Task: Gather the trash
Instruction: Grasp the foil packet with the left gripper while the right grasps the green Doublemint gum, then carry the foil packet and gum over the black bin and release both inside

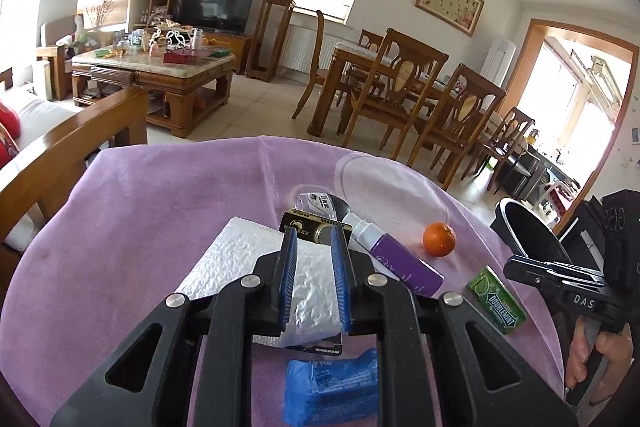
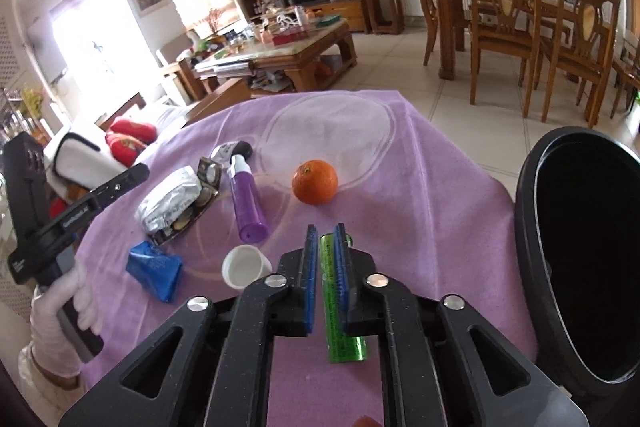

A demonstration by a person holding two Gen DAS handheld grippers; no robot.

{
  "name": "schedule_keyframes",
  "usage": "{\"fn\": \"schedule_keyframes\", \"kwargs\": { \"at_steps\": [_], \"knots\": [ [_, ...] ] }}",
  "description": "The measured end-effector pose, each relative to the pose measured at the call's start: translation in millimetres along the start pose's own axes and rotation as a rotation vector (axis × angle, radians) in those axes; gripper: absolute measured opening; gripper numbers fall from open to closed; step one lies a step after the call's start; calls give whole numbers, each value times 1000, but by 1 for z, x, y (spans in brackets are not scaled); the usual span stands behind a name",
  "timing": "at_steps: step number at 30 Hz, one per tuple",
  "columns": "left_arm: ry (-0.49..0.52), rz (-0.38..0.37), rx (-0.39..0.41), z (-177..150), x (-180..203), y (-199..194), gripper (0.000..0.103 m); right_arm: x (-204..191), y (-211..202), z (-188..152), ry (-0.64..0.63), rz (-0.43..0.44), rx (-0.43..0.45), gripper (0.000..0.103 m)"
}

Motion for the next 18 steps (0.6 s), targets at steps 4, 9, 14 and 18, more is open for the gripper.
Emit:
{"fn": "schedule_keyframes", "kwargs": {
  "at_steps": [4,9,14,18],
  "knots": [
    [38,58,-65,-11,-3,5,37,-7,13,-9,-65,-45,-18,80],
    [127,65,-116,-20,10,13,51,-3,30,-13,-36,-32,-67,60],
    [204,170,-198,-28,9,30,61,-1,37,-15,-18,-22,-99,39],
    [177,181,-203,-25,0,33,49,-1,37,-16,-23,-22,-100,22]
  ]
}}
Point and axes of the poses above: each gripper's, at about its wrist camera, not at the fingertips, and y roughly the way its jaws point, x to its right, z to its top, the point moved 6 cm from there along y, roughly the way its jaws point, and after that the axes turned 2 degrees about y, right-handed, at the moved point
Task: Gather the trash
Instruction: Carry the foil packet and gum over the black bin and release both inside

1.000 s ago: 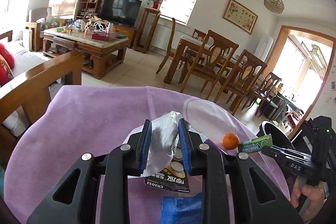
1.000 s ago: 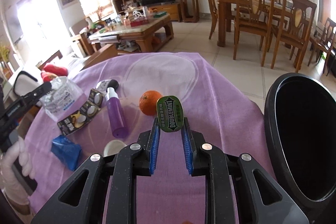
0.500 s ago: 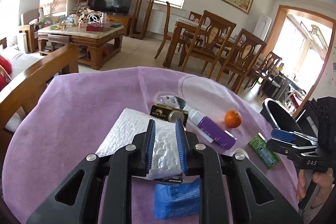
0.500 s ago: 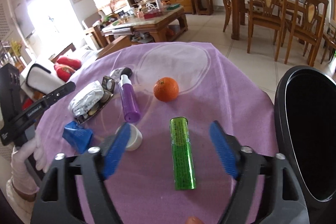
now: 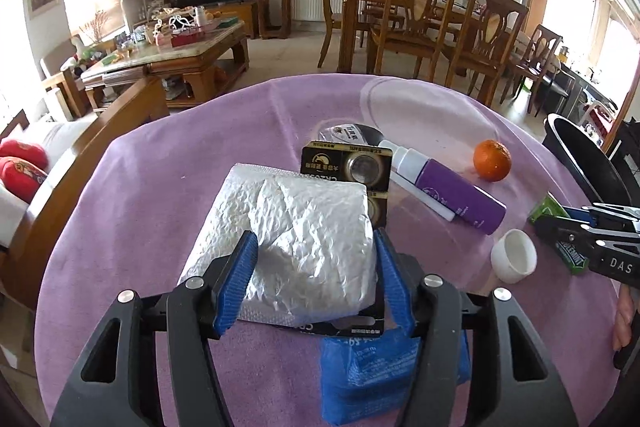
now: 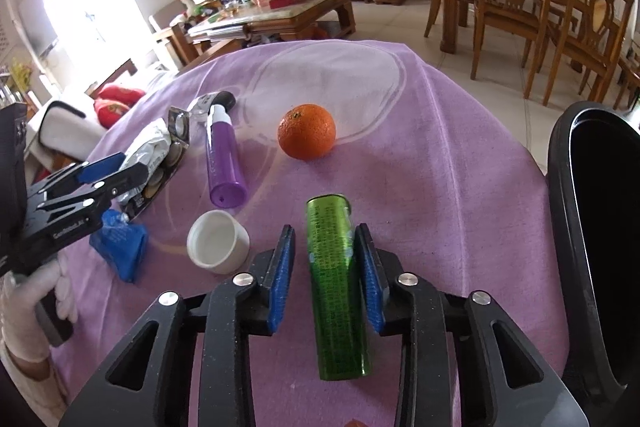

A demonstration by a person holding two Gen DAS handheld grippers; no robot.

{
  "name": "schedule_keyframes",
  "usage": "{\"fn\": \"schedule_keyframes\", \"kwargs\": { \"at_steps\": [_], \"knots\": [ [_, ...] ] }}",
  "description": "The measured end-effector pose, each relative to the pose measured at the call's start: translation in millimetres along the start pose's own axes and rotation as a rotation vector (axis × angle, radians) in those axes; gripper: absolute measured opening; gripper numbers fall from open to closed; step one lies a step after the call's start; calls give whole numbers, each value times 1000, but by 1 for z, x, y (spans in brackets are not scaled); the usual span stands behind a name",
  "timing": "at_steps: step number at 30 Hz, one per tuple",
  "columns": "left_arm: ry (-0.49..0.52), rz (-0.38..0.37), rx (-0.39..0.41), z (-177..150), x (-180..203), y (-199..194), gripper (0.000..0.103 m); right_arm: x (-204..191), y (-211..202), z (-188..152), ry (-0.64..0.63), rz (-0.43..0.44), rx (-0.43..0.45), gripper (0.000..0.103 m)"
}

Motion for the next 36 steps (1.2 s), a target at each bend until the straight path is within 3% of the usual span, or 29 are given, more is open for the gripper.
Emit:
{"fn": "schedule_keyframes", "kwargs": {
  "at_steps": [1,3,13,16,19,24,27,30,36],
  "knots": [
    [-3,5,9,3,-1,0,40,0,-1,0,4,5,6,22],
    [-13,9,41,6,-4,-5,33,0,-8,1,11,5,39,21],
    [-116,-60,231,24,-8,-51,18,5,-61,-1,31,80,165,21],
    [-110,-62,242,27,-1,-58,16,13,-81,0,43,103,210,21],
    [-79,-25,204,28,3,-52,16,15,-88,1,44,112,222,21],
    [-19,66,61,17,1,-20,17,14,-92,-4,36,129,217,21],
    [-59,79,28,4,-13,-6,16,14,-96,-8,35,140,218,21],
    [-63,104,74,3,-17,-17,11,15,-97,-10,37,146,217,21],
    [-59,11,225,27,3,-74,8,26,-111,-6,64,160,254,21]
  ]
}}
Point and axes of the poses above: each gripper's, at about its wrist camera, not at the fingertips, and y roughly the way its jaws point, x to its right, z to its top, the point moved 6 cm from there along y, roughly the way its jaws point, and after that the axes turned 2 degrees about y, right-handed, at the moved point
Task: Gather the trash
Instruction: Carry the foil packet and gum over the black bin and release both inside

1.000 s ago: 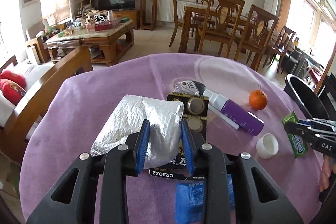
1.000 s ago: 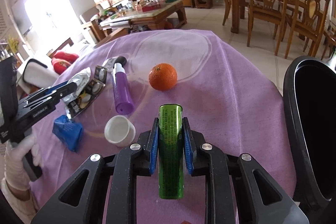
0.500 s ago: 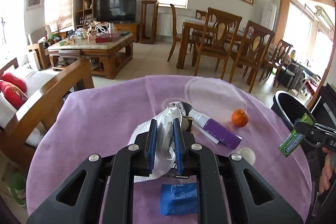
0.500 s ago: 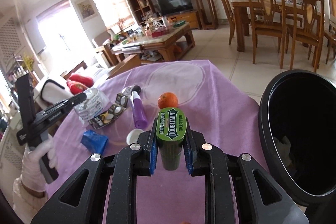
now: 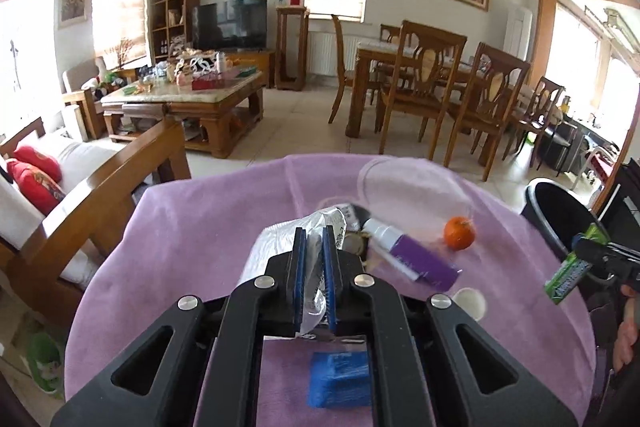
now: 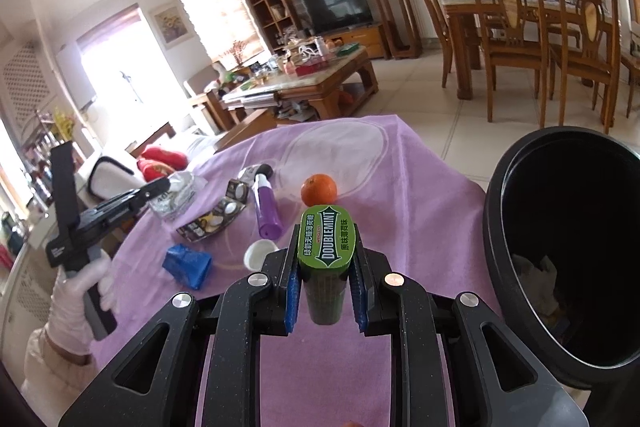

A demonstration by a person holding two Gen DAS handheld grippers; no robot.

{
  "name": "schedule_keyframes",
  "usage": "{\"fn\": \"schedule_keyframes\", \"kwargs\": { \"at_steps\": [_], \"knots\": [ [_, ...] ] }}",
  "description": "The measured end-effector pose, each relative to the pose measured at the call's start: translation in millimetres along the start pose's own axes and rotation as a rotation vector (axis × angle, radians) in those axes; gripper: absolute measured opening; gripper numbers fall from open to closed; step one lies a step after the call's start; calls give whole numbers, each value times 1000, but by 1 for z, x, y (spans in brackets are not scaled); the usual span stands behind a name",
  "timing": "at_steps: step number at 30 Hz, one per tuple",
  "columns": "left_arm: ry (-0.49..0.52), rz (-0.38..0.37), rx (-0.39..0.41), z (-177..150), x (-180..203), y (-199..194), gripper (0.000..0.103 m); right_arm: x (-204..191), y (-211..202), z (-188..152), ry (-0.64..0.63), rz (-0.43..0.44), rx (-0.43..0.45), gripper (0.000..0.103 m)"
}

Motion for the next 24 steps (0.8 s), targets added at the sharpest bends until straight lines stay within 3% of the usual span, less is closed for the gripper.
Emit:
{"fn": "schedule_keyframes", "kwargs": {
  "at_steps": [3,11,19,24],
  "knots": [
    [39,-48,59,21,27,-23,8,6,-12,7,12,-3,31,21],
    [60,-292,137,58,116,-39,8,43,-66,34,54,-53,144,21],
    [105,-523,121,54,233,-14,8,115,-126,50,145,-160,245,21],
    [145,-634,79,33,304,3,8,174,-151,44,235,-232,274,21]
  ]
}}
Point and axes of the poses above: each gripper's, at about its wrist camera, not at the fingertips, and y roughly the way its jaws point, x to its right, z to its top, the point moved 6 cm from there along y, roughly the way its jaws point, and after that the axes turned 2 degrees about y, right-handed, at the moved point
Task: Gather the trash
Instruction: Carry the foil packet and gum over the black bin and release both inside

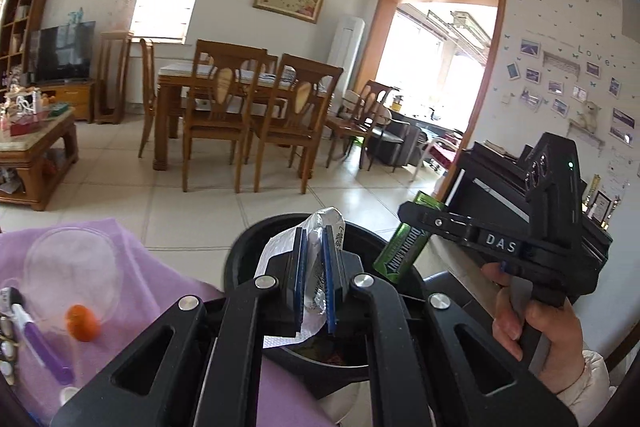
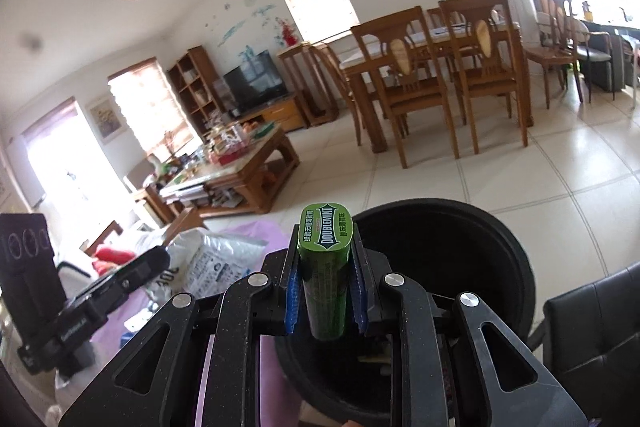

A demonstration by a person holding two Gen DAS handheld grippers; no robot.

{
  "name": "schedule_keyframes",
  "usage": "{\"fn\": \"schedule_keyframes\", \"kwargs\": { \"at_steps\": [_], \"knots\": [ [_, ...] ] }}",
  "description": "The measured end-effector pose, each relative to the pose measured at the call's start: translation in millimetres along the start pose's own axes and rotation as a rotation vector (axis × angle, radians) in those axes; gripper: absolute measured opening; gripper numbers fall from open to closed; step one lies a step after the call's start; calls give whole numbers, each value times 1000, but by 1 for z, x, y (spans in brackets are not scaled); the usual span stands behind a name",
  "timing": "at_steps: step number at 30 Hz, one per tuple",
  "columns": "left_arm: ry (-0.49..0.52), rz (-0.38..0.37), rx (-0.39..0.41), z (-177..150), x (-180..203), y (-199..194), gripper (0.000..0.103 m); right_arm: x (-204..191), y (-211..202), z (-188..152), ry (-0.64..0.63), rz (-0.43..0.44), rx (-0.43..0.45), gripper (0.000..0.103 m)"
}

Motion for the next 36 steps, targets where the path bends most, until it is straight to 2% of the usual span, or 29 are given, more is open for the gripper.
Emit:
{"fn": "schedule_keyframes", "kwargs": {
  "at_steps": [5,11,13,20,30,36],
  "knots": [
    [28,-77,-79,-21,38,56,8,49,2,9,59,-57,3,21],
    [47,-95,-157,-43,47,96,8,82,34,11,67,-103,-41,21],
    [47,-95,-175,-49,45,99,8,86,52,10,58,-111,-60,21],
    [40,-100,-151,-45,46,93,8,90,93,10,66,-95,-83,21],
    [68,-72,-149,-45,52,94,9,76,99,3,51,-85,-83,22],
    [88,-51,-169,-47,58,96,12,70,95,0,57,-58,-81,29]
  ]
}}
Point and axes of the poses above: each gripper's, at about its wrist camera, not at the fingertips, and y roughly the way its jaws point, x to its right, z to its top, the point moved 6 cm from there along y, roughly the way its jaws point, and after that the axes turned 2 degrees about y, right-handed, at the moved point
